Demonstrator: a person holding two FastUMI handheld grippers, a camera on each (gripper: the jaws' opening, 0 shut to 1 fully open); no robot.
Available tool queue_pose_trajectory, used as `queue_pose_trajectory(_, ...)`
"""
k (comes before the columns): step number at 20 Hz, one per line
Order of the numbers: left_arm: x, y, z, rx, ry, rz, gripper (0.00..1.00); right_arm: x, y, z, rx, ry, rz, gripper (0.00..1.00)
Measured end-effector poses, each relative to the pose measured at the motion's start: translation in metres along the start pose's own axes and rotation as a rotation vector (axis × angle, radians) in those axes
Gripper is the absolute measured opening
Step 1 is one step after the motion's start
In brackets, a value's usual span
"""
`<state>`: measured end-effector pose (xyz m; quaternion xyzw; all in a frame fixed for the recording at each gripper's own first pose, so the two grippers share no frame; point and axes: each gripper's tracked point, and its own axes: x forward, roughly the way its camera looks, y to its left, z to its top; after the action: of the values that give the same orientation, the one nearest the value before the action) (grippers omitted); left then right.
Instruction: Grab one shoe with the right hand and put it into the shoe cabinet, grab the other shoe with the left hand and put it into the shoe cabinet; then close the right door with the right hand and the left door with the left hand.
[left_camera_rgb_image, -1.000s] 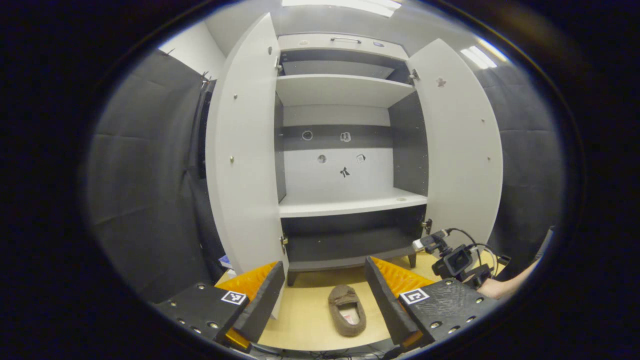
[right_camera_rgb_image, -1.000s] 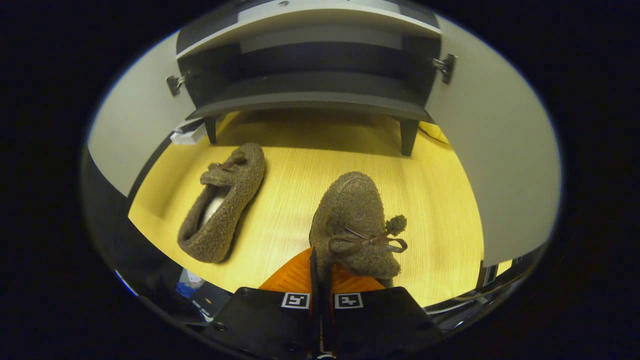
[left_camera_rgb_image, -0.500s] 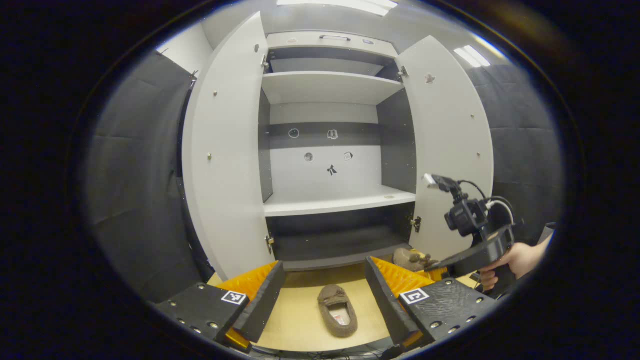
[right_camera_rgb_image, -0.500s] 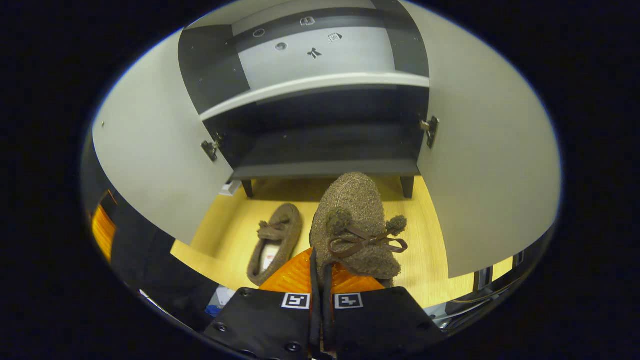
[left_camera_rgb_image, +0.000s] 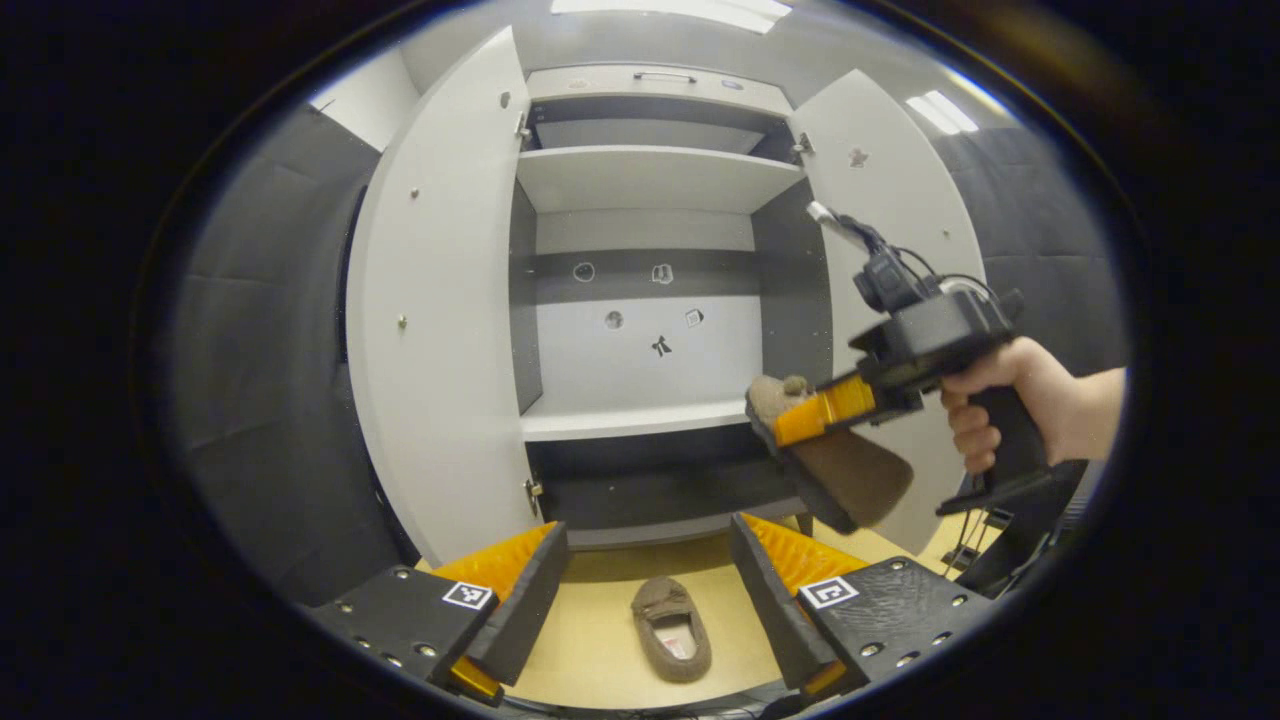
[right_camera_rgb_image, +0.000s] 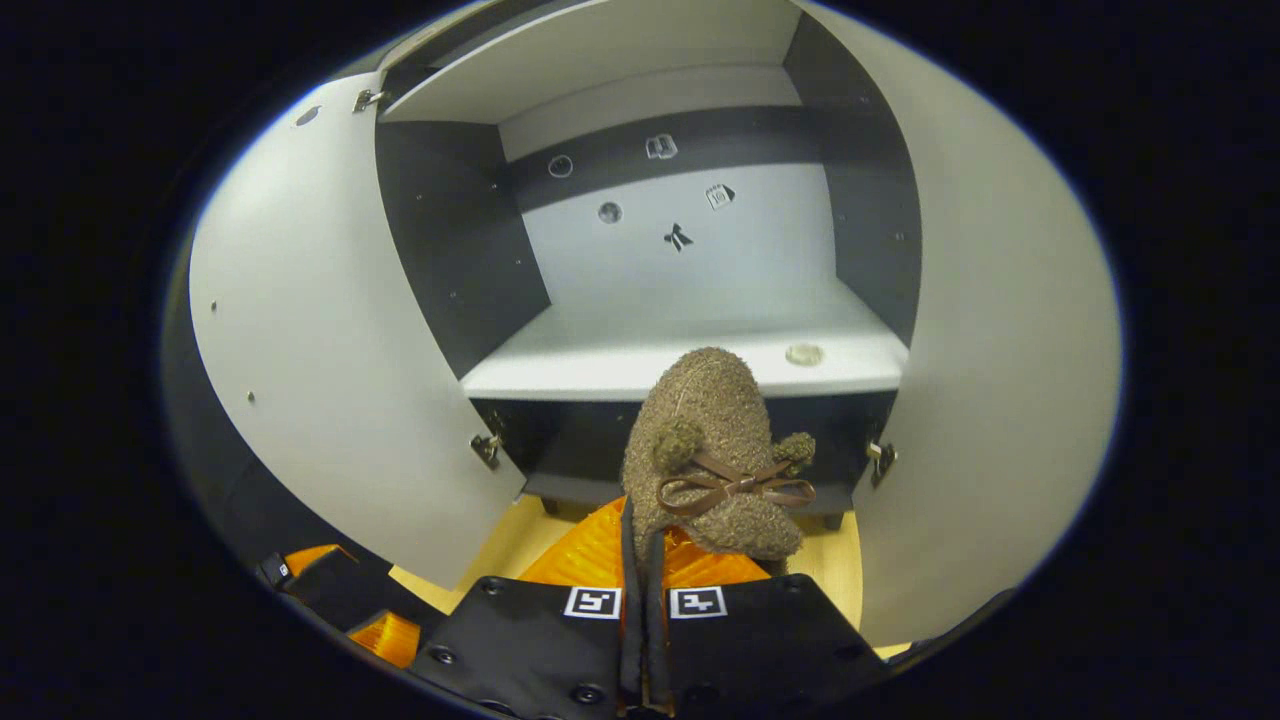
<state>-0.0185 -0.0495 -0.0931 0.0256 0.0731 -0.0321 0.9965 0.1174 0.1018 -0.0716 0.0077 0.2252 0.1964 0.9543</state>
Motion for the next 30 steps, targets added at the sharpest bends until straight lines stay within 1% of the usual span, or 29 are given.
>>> queue_pose_trajectory(5,0.008,0.016,0.003,0.012,0.012,0.054,1.00,0.029,-0.020,0.093,-0.067,-0.139,-0.042,0.04)
queue_pose_trajectory(6,0.012,0.018,0.002,0.010,0.018,0.064,0.95,0.035,-0.025,0.106,-0.081,-0.157,-0.055,0.04)
queue_pose_trajectory(7,0.016,0.020,0.002,0.006,0.025,0.071,0.95,0.042,-0.030,0.119,-0.095,-0.171,-0.074,0.04)
queue_pose_trajectory(9,0.024,0.022,0.005,0.004,0.038,0.083,0.94,0.057,-0.039,0.141,-0.131,-0.189,-0.106,0.04)
queue_pose_trajectory(13,0.040,0.018,0.024,0.014,0.009,0.092,0.94,0.091,-0.058,0.172,-0.190,-0.202,-0.156,0.04)
queue_pose_trajectory(16,0.049,0.015,0.030,0.022,0.000,0.099,0.94,0.122,-0.071,0.180,-0.193,-0.188,-0.189,0.04)
queue_pose_trajectory(17,0.049,0.014,0.031,0.022,0.001,0.100,0.89,0.130,-0.072,0.183,-0.192,-0.189,-0.184,0.04)
queue_pose_trajectory(18,0.047,0.014,0.032,0.021,0.001,0.107,0.89,0.140,-0.072,0.182,-0.202,-0.185,-0.181,0.04)
queue_pose_trajectory(19,0.044,0.016,0.032,0.018,0.005,0.119,0.94,0.150,-0.073,0.181,-0.218,-0.177,-0.180,0.04)
queue_pose_trajectory(20,0.042,0.019,0.029,0.014,0.012,0.135,0.94,0.161,-0.073,0.178,-0.232,-0.166,-0.175,0.04)
queue_pose_trajectory(22,0.035,0.030,0.025,-0.003,0.030,0.191,0.95,0.178,-0.071,0.178,-0.243,-0.165,-0.168,0.04)
queue_pose_trajectory(23,0.032,0.034,0.025,-0.022,0.032,0.215,0.95,0.184,-0.071,0.178,-0.245,-0.158,-0.170,0.00)
queue_pose_trajectory(24,0.028,0.037,0.023,-0.043,0.034,0.231,0.95,0.189,-0.070,0.175,-0.235,-0.147,-0.166,0.04)
queue_pose_trajectory(26,0.023,0.043,0.021,-0.074,0.041,0.255,0.95,0.200,-0.067,0.173,-0.181,-0.131,-0.149,0.04)
queue_pose_trajectory(27,0.021,0.047,0.021,-0.074,0.045,0.273,0.89,0.206,-0.066,0.173,-0.158,-0.122,-0.141,0.02)
queue_pose_trajectory(28,0.020,0.052,0.021,-0.066,0.047,0.291,0.94,0.210,-0.065,0.170,-0.139,-0.110,-0.134,0.07)
queue_pose_trajectory(29,0.018,0.057,0.021,-0.056,0.047,0.309,0.94,0.214,-0.064,0.168,-0.126,-0.096,-0.128,0.07)
queue_pose_trajectory(30,0.016,0.061,0.021,-0.046,0.046,0.328,0.94,0.218,-0.066,0.163,-0.118,-0.070,-0.139,0.12)
